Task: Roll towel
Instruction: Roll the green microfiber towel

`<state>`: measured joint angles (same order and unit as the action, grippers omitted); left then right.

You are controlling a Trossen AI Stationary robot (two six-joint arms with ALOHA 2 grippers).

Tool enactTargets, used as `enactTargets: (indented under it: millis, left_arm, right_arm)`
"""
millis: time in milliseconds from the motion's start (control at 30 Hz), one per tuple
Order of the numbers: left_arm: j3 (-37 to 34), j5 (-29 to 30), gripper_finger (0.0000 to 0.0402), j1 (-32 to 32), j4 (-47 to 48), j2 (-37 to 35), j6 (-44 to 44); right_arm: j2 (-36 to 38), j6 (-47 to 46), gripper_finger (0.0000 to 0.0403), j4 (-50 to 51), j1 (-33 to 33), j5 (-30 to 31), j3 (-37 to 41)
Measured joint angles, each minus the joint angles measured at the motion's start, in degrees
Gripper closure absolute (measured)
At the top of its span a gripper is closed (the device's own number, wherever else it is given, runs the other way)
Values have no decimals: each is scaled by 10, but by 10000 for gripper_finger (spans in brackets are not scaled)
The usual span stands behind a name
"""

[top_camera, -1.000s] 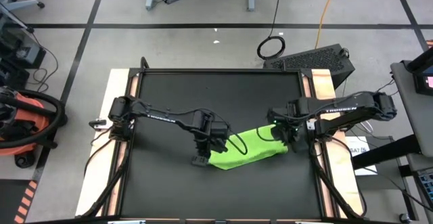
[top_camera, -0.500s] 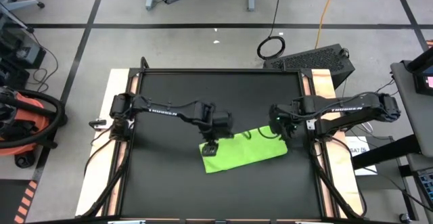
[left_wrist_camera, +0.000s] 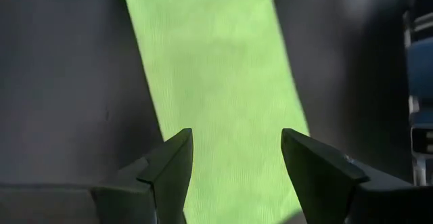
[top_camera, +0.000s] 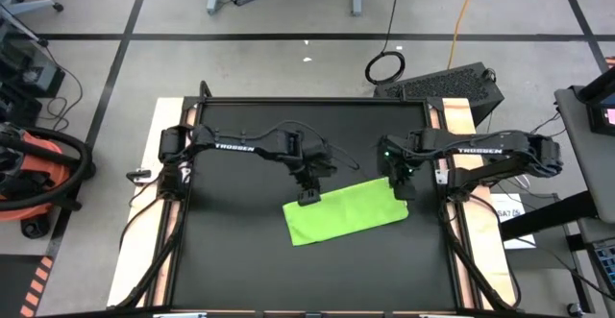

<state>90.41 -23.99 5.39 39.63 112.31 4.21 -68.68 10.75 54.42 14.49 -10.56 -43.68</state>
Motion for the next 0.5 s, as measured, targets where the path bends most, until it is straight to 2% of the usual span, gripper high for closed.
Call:
enactTargets:
  millis: [167, 500]
  left_arm:
    - [0, 0, 171, -2, -24, 0, 13]
    - [0, 1, 171, -2, 8, 0, 9]
  right_arm:
    - [-52, 0, 234, 0, 22, 0, 0]
    - [-150, -7, 234, 0, 45, 18, 0]
